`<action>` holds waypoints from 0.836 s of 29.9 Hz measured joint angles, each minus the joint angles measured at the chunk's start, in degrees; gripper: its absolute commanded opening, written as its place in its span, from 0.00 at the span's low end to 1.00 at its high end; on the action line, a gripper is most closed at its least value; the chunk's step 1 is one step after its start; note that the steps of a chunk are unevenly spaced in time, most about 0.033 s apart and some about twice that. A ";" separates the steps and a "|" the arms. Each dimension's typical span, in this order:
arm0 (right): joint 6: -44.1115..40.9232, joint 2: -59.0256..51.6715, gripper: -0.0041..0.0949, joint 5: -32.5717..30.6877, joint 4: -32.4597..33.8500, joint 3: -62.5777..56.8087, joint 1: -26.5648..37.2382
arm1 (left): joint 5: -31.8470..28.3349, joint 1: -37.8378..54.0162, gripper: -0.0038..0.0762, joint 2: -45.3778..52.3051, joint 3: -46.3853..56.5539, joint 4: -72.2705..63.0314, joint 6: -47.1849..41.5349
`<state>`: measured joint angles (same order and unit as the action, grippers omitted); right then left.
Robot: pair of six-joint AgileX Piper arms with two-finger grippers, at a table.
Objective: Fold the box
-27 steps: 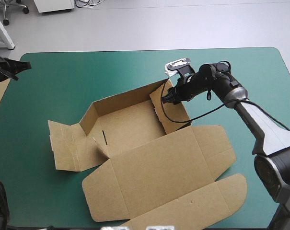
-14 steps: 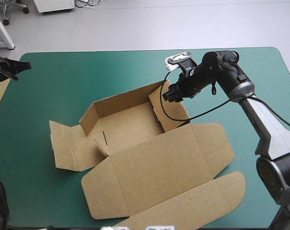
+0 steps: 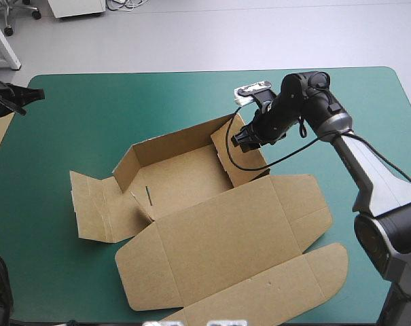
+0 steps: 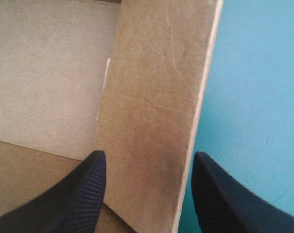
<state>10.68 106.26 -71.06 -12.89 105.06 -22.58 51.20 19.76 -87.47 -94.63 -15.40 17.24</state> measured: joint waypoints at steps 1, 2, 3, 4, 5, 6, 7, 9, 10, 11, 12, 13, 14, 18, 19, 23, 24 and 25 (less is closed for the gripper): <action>-0.24 1.20 0.55 0.00 0.00 0.00 0.00 | 0.00 0.00 0.04 0.00 0.00 0.00 0.00; -0.25 1.99 0.55 0.00 0.00 0.00 0.00 | 0.00 0.00 0.04 0.00 0.00 0.00 0.00; -0.30 2.90 0.55 0.00 0.00 0.00 0.00 | 0.00 0.00 0.04 0.00 0.00 0.00 0.00; -0.30 3.69 0.55 0.00 0.00 0.00 0.00 | 0.02 0.00 0.04 0.00 0.00 0.00 0.00; -0.43 4.33 0.55 0.05 0.02 0.00 0.00 | 0.02 0.00 0.04 0.00 0.00 0.00 0.00; -0.45 4.89 0.55 0.05 0.02 0.00 0.00 | 0.07 0.00 0.04 0.00 0.00 0.00 0.00; -0.45 5.32 0.55 0.05 0.02 0.00 0.00 | 0.07 0.00 0.04 0.00 0.00 0.00 0.06; -0.45 6.01 0.55 0.18 0.02 0.00 0.00 | 0.15 0.00 0.04 0.00 0.00 0.00 0.11; -0.45 6.39 0.55 0.24 0.14 0.00 0.00 | 0.14 0.00 0.04 0.00 0.00 0.00 0.11; -0.53 6.63 0.55 0.22 0.40 0.00 0.00 | 0.14 0.00 0.04 0.00 0.00 0.00 0.16; -0.72 6.91 0.55 0.22 0.92 0.00 0.00 | 0.17 0.00 0.04 0.00 0.00 0.00 0.16; -1.01 7.11 0.55 0.22 1.48 0.00 0.00 | 0.17 0.00 0.04 0.00 0.00 0.00 0.16; -1.20 7.24 0.55 0.22 1.96 0.00 0.00 | 0.17 0.00 0.04 0.00 0.00 0.00 0.16; -1.54 7.29 0.55 0.22 2.93 0.00 0.00 | 0.17 0.00 0.04 0.00 0.00 0.00 0.16; -1.54 7.43 0.55 0.22 2.93 0.00 0.00 | 0.17 0.00 0.04 0.00 0.00 0.00 0.16; -1.54 8.04 0.55 0.25 3.05 0.02 0.00 | 0.21 0.00 0.04 0.00 0.00 0.00 0.16; -1.54 8.22 0.55 0.25 3.05 0.02 0.00 | 0.21 0.00 0.04 0.00 0.00 0.00 0.16; -1.54 8.34 0.55 0.25 3.05 0.02 0.00 | 0.21 0.00 0.04 0.00 0.00 0.00 0.16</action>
<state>9.14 114.60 -70.81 -9.84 105.08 -22.58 51.41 19.76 -87.47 -94.63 -15.40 17.39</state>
